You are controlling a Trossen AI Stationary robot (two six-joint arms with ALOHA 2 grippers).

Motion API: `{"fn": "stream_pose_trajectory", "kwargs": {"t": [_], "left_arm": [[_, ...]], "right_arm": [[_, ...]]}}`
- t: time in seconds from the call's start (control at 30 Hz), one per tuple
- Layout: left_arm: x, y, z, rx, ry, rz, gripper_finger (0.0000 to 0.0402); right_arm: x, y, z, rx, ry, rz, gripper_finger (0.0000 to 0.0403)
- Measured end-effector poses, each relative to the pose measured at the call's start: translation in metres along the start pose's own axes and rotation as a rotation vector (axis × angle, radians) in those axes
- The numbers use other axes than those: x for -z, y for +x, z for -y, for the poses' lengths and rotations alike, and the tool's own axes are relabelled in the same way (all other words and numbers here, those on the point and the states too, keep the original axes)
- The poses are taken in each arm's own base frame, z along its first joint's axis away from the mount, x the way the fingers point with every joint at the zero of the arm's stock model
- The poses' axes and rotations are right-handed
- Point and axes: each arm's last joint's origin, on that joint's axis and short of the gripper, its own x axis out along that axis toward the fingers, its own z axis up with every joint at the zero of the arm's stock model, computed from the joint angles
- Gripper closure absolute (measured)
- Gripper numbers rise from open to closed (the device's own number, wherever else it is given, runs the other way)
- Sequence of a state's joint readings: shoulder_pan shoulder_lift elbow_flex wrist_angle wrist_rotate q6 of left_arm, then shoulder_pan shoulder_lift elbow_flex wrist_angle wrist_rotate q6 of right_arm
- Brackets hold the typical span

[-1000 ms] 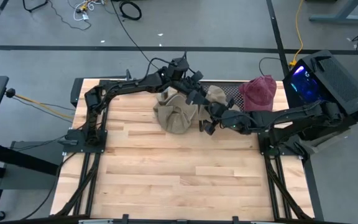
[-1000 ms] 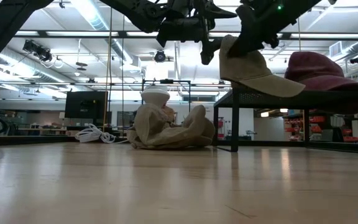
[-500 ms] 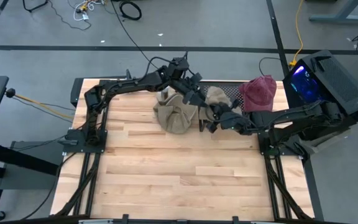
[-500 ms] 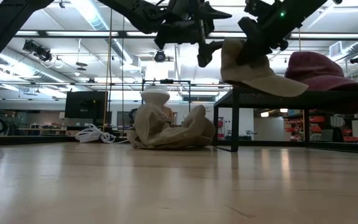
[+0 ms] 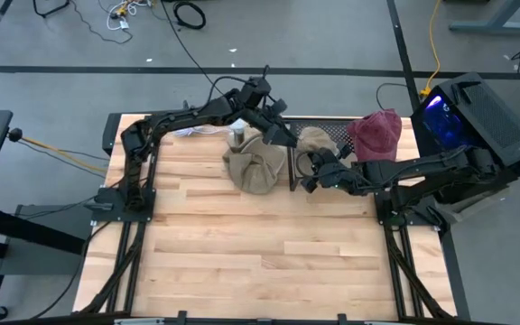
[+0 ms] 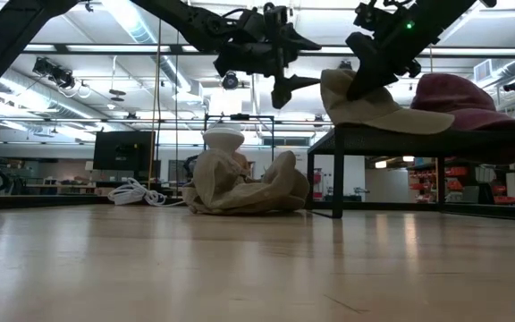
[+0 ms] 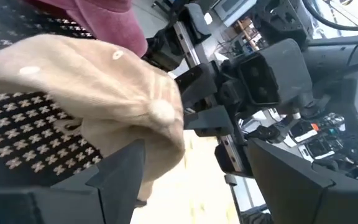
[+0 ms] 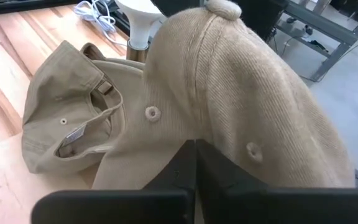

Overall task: Pick & Place hat
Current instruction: Put the brown hat on the black shelf, then stack the stacked brown hat on the brown hat on the black shelf

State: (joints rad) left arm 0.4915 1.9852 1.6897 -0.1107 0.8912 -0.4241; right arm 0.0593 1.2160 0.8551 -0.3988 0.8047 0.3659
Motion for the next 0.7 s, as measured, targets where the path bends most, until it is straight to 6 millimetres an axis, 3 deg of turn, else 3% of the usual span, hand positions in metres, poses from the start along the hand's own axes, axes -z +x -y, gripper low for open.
{"fn": "stream_pose_trajectory", "kwargs": {"t": [0.2,0.37,0.47,0.7], "left_arm": [[-0.014,-0.034,0.009,-0.075,0.067,0.052,0.0110],[-0.024,-0.057,0.036,-0.126,0.251,0.098,0.0110],[-0.025,-0.057,0.055,-0.097,0.330,0.097,0.0110],[-0.018,-0.033,0.081,-0.043,0.406,0.085,0.0110]], "right_arm": [[-0.001,0.000,0.000,-0.002,0.005,0.005,0.0392],[-0.004,0.000,-0.002,-0.022,0.024,0.026,0.0392],[-0.009,-0.002,-0.003,-0.056,0.026,0.061,0.0392],[-0.030,-0.017,-0.001,-0.253,0.012,0.103,0.0392]]}}
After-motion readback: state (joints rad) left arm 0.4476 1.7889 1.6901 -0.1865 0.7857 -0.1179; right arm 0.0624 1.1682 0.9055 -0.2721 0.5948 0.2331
